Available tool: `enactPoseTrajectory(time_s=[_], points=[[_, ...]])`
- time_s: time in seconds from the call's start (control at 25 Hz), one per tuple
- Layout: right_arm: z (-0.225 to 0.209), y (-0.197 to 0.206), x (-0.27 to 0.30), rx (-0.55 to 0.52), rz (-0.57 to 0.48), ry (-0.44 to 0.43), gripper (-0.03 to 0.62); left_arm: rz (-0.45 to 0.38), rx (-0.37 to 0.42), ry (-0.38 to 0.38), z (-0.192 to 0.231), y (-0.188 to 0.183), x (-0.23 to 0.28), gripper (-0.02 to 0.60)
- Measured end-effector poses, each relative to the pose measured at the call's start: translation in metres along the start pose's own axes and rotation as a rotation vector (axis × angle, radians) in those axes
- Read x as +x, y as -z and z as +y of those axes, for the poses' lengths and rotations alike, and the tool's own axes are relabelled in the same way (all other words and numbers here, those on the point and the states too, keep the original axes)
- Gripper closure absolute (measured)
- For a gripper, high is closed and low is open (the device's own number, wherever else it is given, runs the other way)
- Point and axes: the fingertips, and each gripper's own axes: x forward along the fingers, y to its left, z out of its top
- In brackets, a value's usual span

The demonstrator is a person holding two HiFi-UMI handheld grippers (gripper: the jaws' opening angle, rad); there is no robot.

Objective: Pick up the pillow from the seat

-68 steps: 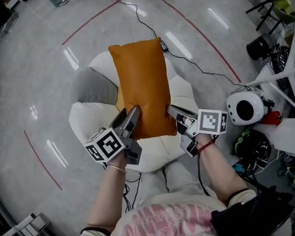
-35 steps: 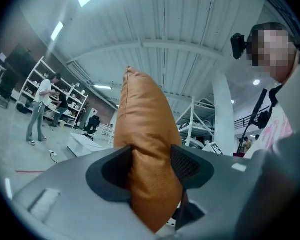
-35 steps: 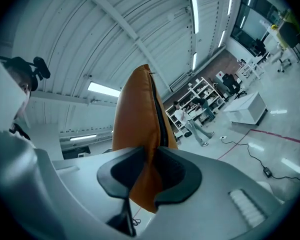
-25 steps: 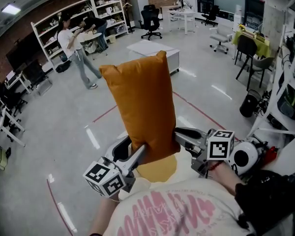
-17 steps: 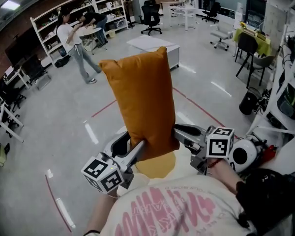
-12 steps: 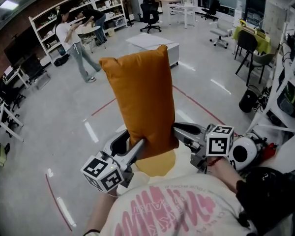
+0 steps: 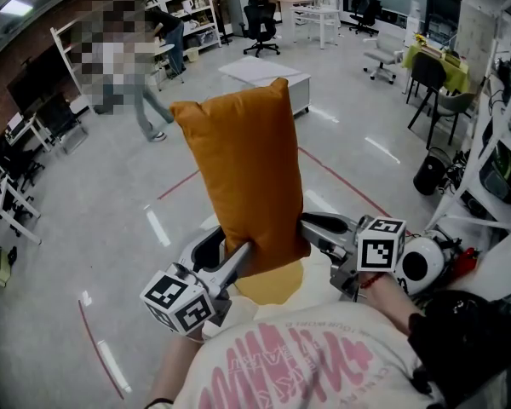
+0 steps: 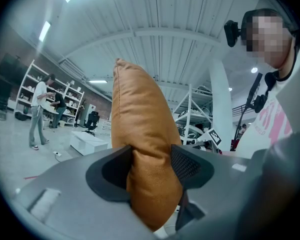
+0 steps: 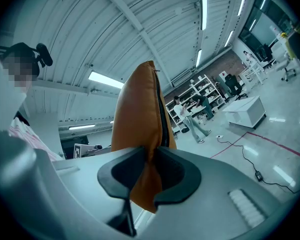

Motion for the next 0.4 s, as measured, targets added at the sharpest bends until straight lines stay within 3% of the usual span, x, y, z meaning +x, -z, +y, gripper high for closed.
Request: enactPoseTrajectory(time_s=[0.4], points=[[0.0067,-0.0004,-0.0011,-0.007,0.004,-0.008,0.526,0.002,0.000,-0.004,-0.0044,-0.0008,-0.0048,0.324]])
